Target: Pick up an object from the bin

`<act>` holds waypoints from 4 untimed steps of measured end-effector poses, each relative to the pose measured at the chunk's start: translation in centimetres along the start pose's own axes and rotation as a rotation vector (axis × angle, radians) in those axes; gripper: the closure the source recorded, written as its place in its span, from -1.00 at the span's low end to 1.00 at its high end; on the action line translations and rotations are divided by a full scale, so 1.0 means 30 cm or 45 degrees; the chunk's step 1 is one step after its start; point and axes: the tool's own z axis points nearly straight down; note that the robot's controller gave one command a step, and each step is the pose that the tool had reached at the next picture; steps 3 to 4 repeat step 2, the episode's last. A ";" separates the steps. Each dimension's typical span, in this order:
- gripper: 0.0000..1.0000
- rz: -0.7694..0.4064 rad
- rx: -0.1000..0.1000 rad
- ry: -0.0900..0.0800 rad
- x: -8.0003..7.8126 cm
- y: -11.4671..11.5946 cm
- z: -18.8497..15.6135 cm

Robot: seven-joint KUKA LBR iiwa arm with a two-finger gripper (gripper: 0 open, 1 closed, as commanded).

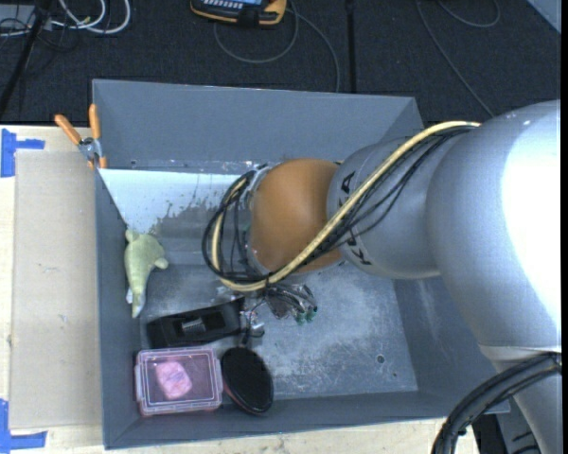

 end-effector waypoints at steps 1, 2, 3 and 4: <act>1.00 -0.004 0.001 0.010 -0.008 0.010 -0.139; 1.00 -0.006 0.001 0.007 -0.090 0.055 -0.481; 1.00 -0.006 0.001 0.007 -0.090 0.055 -0.481; 1.00 -0.006 0.001 0.007 -0.090 0.055 -0.481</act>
Offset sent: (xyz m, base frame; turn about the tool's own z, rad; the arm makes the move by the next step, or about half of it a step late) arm 0.0193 0.0263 0.1481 -0.0021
